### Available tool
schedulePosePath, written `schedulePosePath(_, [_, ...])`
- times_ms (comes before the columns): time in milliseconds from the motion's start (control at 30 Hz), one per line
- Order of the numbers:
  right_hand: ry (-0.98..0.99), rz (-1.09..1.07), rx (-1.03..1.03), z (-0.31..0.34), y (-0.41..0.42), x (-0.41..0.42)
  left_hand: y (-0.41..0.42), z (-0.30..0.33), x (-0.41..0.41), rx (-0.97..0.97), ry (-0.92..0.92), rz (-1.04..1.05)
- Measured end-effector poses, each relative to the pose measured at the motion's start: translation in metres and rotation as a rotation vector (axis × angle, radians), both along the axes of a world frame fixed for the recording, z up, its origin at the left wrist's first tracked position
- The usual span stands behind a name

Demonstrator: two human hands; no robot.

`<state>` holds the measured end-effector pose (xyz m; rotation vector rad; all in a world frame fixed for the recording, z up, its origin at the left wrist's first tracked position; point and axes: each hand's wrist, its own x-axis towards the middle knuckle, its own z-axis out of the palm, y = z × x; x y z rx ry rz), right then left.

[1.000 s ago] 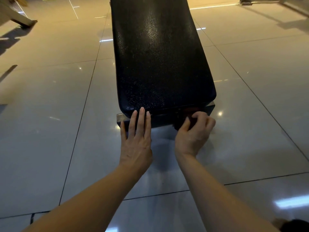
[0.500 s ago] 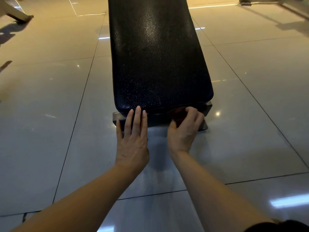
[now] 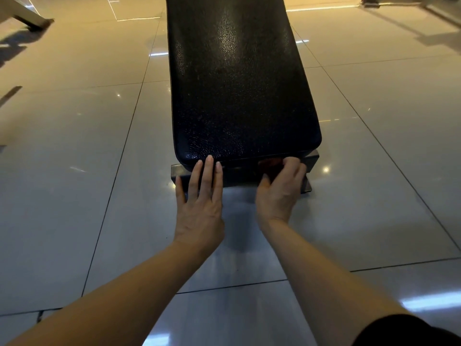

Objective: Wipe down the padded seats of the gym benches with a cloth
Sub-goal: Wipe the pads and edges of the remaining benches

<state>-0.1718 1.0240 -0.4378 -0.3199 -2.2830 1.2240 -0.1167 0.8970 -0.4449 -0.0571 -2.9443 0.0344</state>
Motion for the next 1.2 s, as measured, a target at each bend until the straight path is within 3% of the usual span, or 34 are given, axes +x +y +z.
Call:
schedulePosePath(233, [0.146, 0.217, 0.119, -0.009, -0.025, 0.01, 0.0, 0.0, 0.0, -0.014, -0.014, -0.005])
schedulePosePath(433, [0.011, -0.099, -0.07, -0.004, 0.015, -0.007, 0.0, 0.001, 0.0, 0.004, -0.011, -0.01])
schedulePosePath(667, [0.068, 0.158, 0.042, -0.003, -0.032, 0.011, 0.0, 0.0, 0.0, -0.007, 0.004, -0.007])
schedulePosePath(967, [-0.009, -0.032, -0.015, -0.002, -0.01, 0.002, -0.026, 0.006, 0.004, 0.149, 0.131, -0.04])
schedulePosePath(1200, [0.096, 0.219, 0.082, -0.005, -0.089, 0.025, -0.065, 0.006, 0.01, 0.161, 0.086, 0.003])
